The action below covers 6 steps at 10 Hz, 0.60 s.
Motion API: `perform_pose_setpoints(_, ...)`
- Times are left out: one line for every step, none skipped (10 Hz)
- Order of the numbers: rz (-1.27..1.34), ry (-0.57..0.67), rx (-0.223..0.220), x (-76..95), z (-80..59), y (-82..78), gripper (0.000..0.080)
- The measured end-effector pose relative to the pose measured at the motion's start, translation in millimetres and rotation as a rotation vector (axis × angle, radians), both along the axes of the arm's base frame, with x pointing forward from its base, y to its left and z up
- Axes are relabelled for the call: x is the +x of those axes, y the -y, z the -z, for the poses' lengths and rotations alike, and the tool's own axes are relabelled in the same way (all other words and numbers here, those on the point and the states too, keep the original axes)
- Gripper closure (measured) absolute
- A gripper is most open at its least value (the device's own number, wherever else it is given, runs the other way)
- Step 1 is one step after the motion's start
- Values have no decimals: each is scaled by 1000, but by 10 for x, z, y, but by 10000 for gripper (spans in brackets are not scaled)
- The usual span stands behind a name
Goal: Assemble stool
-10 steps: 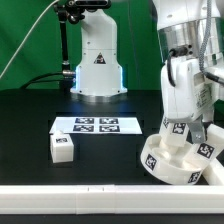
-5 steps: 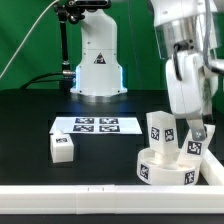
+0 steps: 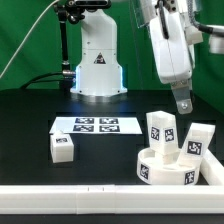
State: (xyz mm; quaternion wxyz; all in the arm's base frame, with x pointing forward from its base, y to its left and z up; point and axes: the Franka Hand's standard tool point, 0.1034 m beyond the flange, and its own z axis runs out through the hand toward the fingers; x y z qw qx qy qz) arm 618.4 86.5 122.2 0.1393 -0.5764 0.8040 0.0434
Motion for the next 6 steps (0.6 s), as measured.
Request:
perform_pose_setpoints(0, 1, 0, 2, -3, 0, 150)
perform_pose_setpoints(0, 0, 0, 0, 1, 1, 150)
perform_pose_setpoints(-8, 0, -2, -6, 10, 3, 150)
perform_pose_setpoints(-155, -3, -25, -72, 80, 18, 150)
perform_pose_setpoints(-253, 14, -43, -113, 115, 119, 150)
perform_pose_setpoints(-283, 35, -70, -180, 154, 316, 150)
